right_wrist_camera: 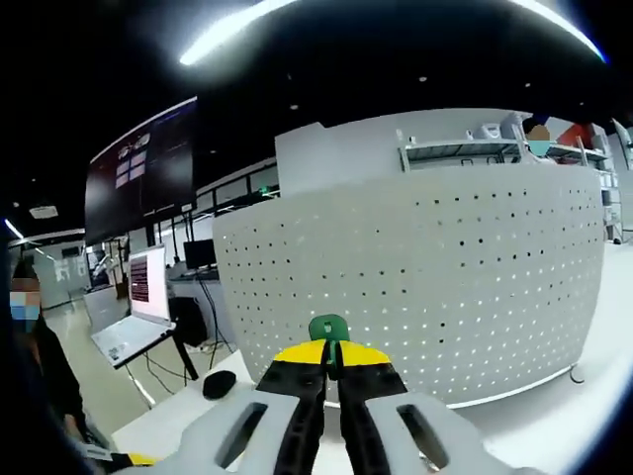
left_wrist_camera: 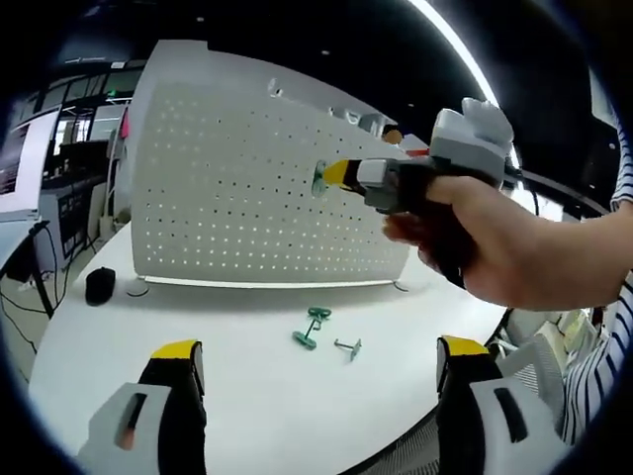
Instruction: Insert the hook assembly into the mounting plate slot until the hook locks in place.
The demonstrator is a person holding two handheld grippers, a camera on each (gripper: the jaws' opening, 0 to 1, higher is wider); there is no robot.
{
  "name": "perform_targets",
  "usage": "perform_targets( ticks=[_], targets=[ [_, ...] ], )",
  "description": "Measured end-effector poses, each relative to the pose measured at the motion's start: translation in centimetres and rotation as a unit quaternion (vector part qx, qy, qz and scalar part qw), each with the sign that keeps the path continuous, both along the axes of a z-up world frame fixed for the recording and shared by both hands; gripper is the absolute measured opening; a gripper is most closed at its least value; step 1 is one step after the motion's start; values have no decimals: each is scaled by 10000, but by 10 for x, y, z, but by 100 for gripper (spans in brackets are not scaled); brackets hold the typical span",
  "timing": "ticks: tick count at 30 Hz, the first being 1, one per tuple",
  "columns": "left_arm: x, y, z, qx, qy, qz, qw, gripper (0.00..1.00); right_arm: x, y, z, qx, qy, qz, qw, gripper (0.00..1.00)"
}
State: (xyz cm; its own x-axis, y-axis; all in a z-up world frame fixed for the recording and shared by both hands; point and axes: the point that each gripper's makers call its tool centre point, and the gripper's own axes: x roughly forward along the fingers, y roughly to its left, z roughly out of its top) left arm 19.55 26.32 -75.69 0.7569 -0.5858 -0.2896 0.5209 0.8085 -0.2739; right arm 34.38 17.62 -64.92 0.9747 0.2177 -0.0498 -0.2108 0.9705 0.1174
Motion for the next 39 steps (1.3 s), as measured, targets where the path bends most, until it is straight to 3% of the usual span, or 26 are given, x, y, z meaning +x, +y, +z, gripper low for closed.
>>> perform_targets(
  ticks=[14, 39],
  targets=[
    [3, 5, -2, 31, 43, 122, 9999, 100, 32, -22, 16, 329, -175, -592, 9976, 0],
    [4, 9, -10, 85, 226, 204, 9995, 99, 90, -38, 59, 340, -714, -864, 9931, 0]
  ],
)
